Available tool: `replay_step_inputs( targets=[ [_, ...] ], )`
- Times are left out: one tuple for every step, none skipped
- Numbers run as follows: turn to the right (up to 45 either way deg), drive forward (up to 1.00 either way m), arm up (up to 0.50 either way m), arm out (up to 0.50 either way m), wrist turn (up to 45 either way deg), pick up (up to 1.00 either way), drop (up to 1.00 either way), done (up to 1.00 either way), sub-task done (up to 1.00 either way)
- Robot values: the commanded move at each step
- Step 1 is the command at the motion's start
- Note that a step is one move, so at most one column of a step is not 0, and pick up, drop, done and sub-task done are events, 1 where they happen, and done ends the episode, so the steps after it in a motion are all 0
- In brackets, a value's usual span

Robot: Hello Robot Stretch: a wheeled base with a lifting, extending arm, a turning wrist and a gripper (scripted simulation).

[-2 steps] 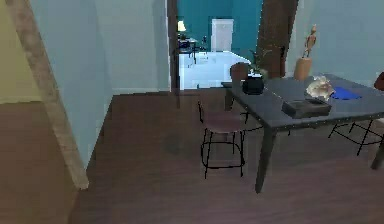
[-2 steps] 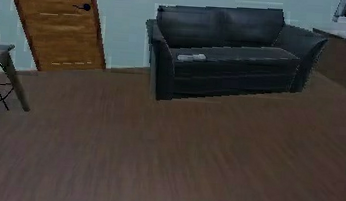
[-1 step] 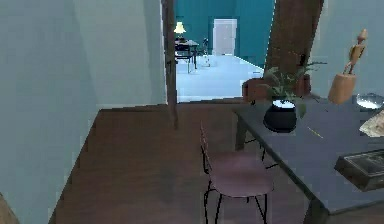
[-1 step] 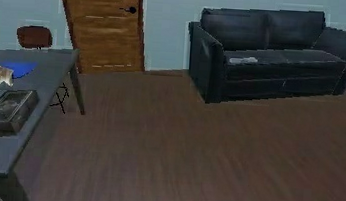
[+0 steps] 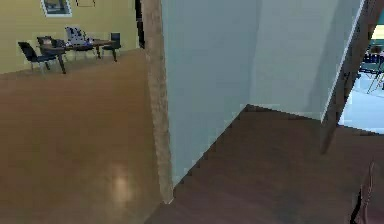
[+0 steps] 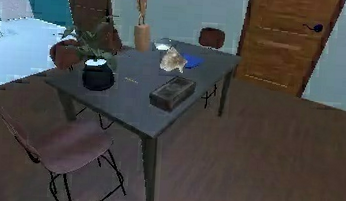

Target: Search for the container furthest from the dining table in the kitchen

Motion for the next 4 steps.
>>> replay_step_inputs(
  targets=[
    [-30.0, 0.0, 0.0, 0.0, 0.0, 0.0, 0.0, 0.0, 0.0],
    [0.0, 0.3, 0.0, 0.0, 0.0, 0.0, 0.0, 0.0, 0.0],
    [12.0, 0.0, 0.0, 0.0, 0.0, 0.0, 0.0, 0.0, 0.0],
    [0.0, 0.4, 0.0, 0.0, 0.0, 0.0, 0.0, 0.0, 0.0]
  ],
)
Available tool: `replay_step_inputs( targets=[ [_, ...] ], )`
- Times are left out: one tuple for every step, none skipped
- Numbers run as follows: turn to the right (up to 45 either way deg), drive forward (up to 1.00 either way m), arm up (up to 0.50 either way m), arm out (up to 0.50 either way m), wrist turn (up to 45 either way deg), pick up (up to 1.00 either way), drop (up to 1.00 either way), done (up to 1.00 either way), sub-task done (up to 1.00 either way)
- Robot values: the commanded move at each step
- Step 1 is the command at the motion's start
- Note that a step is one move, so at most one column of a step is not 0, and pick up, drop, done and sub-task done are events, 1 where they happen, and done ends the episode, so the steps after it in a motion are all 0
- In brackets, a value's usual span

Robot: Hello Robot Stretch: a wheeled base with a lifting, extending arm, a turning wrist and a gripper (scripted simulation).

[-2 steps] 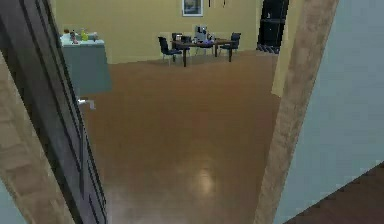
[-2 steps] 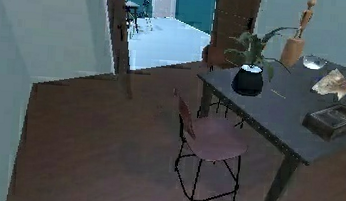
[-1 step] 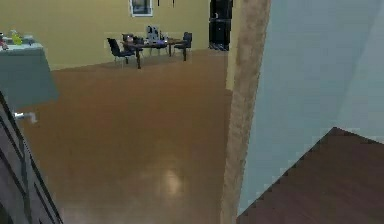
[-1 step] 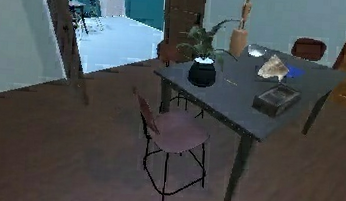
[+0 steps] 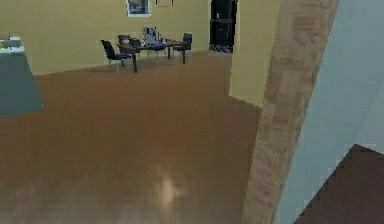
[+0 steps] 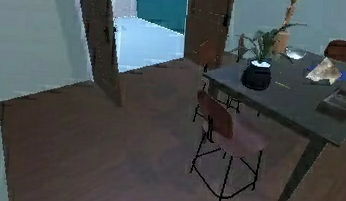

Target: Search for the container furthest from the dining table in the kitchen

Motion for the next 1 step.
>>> replay_step_inputs(
  targets=[
    [-24.0, 0.0, 0.0, 0.0, 0.0, 0.0, 0.0, 0.0, 0.0]
  ],
)
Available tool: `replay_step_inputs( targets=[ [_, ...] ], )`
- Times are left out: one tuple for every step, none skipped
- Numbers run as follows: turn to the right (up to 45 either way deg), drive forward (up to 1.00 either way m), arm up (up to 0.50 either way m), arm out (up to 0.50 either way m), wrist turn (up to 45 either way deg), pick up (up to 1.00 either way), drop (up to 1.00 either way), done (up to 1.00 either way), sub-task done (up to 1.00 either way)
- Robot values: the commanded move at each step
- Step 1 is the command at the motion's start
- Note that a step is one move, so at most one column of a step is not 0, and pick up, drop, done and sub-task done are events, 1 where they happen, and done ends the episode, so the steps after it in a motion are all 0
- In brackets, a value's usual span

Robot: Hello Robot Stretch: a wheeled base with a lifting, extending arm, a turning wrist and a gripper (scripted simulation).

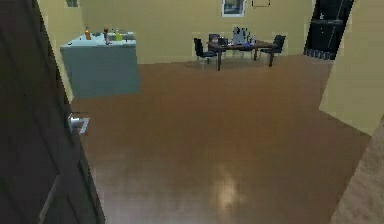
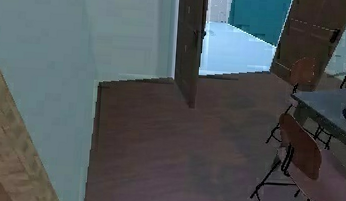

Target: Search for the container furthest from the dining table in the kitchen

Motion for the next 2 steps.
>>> replay_step_inputs(
  targets=[
    [0.0, 0.4, 0.0, 0.0, 0.0, 0.0, 0.0, 0.0, 0.0],
    [3.0, 0.0, 0.0, 0.0, 0.0, 0.0, 0.0, 0.0, 0.0]
  ],
)
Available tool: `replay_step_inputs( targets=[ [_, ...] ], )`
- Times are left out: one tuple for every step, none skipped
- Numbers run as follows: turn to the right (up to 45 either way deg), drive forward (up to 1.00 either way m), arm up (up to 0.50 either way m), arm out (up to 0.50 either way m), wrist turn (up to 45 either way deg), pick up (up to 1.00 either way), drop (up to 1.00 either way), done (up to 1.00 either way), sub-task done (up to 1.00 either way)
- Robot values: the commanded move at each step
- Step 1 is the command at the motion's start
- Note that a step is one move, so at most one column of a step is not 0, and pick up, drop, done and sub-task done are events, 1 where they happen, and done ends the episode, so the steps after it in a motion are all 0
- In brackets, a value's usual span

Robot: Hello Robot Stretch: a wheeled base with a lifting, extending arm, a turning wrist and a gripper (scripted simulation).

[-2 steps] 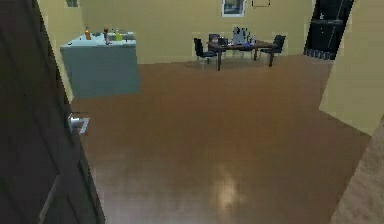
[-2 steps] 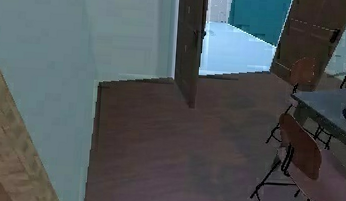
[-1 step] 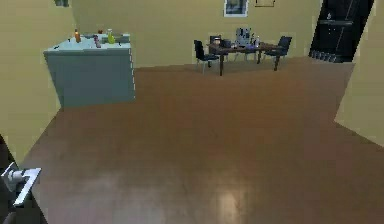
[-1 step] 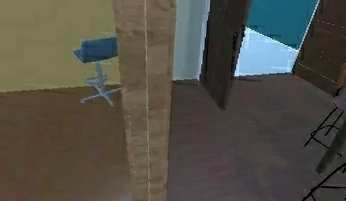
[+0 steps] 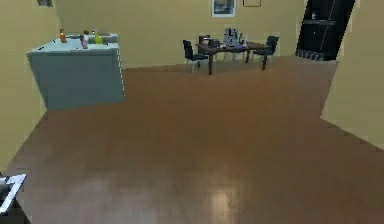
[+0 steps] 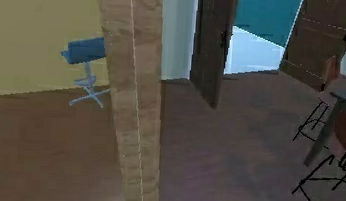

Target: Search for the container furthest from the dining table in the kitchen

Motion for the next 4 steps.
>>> replay_step_inputs(
  targets=[
    [0.0, 1.0, 0.0, 0.0, 0.0, 0.0, 0.0, 0.0, 0.0],
    [0.0, 1.0, 0.0, 0.0, 0.0, 0.0, 0.0, 0.0, 0.0],
    [0.0, 1.0, 0.0, 0.0, 0.0, 0.0, 0.0, 0.0, 0.0],
    [3.0, 0.0, 0.0, 0.0, 0.0, 0.0, 0.0, 0.0, 0.0]
  ],
)
